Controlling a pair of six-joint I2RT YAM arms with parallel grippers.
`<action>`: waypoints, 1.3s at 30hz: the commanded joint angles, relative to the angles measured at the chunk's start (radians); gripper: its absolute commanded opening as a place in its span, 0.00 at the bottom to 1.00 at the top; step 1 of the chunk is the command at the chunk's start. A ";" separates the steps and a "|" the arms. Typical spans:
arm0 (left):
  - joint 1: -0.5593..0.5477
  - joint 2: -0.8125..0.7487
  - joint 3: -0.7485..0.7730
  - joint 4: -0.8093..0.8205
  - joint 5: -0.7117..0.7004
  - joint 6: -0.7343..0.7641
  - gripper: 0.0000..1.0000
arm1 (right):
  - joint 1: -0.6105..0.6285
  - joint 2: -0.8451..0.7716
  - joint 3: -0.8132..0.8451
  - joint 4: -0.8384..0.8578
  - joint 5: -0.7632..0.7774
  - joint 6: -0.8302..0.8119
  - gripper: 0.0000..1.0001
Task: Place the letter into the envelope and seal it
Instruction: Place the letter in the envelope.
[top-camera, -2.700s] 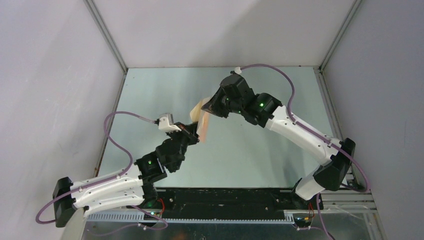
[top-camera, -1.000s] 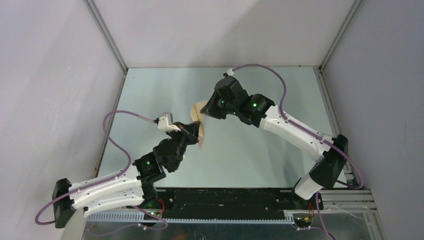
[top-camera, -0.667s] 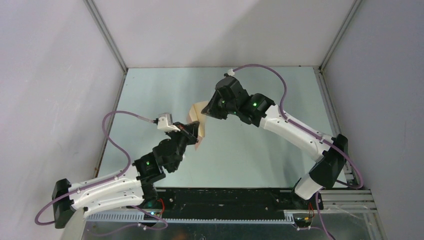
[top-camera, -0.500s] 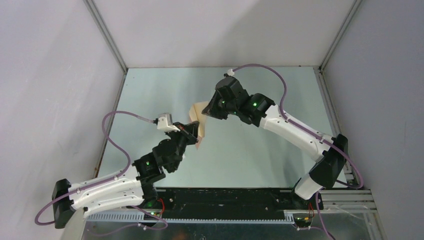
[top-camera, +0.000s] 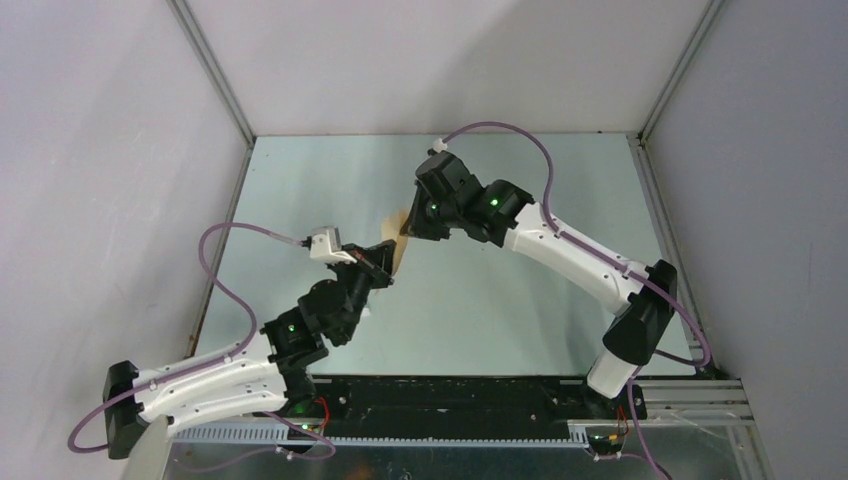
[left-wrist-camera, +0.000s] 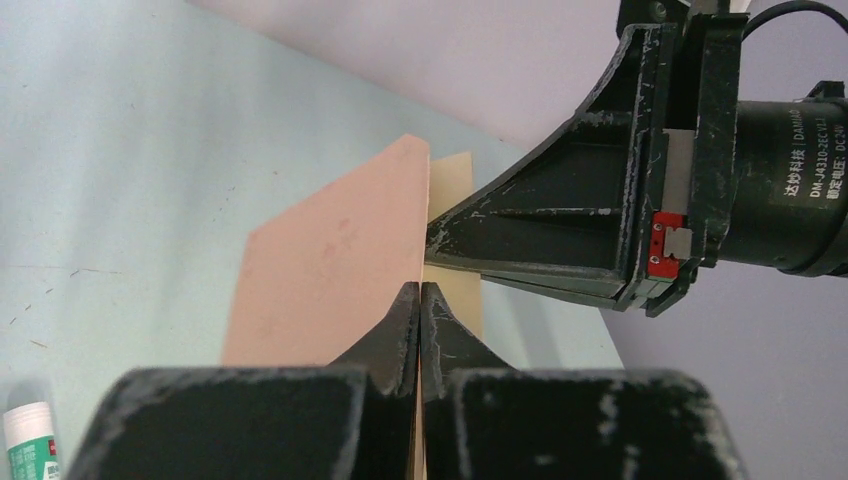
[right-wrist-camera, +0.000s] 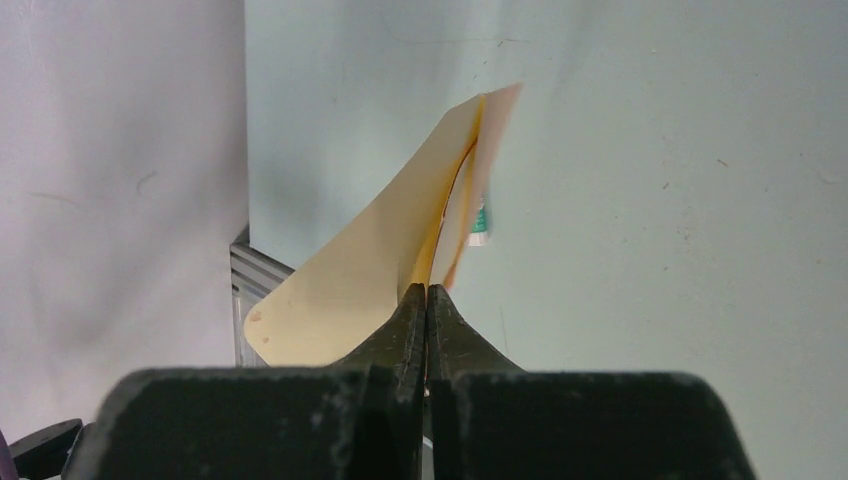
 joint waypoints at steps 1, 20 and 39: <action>-0.004 -0.022 -0.017 0.040 -0.006 0.036 0.00 | 0.000 0.004 0.055 -0.035 -0.014 -0.040 0.00; -0.004 -0.026 0.008 0.046 0.025 0.080 0.00 | -0.032 0.041 0.092 -0.026 -0.161 -0.106 0.06; 0.072 -0.028 0.072 -0.034 0.192 0.020 0.00 | -0.120 -0.315 -0.187 0.135 -0.211 -0.071 0.63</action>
